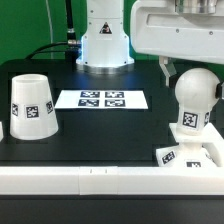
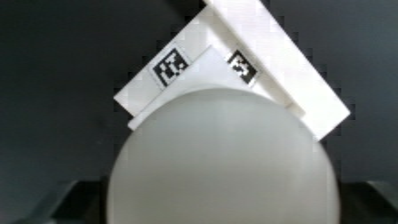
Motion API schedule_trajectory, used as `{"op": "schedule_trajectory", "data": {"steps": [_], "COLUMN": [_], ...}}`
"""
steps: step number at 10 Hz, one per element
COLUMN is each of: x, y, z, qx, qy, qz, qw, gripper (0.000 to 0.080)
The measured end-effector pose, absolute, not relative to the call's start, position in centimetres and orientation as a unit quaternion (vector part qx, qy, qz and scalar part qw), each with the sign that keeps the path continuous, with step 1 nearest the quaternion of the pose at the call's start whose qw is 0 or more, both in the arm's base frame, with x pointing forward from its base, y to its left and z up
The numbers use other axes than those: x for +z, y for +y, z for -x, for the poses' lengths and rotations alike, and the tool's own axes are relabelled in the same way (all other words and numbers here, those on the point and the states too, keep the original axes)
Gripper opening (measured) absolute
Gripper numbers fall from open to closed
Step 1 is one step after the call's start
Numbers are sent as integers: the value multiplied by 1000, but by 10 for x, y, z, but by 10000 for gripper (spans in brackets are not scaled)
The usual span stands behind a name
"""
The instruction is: Assemble lamp
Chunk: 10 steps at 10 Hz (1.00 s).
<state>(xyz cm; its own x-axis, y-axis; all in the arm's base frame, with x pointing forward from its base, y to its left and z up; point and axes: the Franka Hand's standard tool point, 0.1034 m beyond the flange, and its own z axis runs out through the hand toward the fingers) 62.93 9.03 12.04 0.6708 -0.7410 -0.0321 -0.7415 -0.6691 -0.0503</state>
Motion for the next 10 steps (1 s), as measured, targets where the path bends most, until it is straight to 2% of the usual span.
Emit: {"op": "schedule_trajectory", "data": {"steps": [1, 4, 10], "x": [120, 119, 118], "y": [91, 96, 100], "z": [-629, -623, -621], "qx": [5, 15, 13], "qy": [410, 327, 0], "qz": [912, 945, 1000], "qw": [29, 22, 20], "gripper": [680, 698, 698]}}
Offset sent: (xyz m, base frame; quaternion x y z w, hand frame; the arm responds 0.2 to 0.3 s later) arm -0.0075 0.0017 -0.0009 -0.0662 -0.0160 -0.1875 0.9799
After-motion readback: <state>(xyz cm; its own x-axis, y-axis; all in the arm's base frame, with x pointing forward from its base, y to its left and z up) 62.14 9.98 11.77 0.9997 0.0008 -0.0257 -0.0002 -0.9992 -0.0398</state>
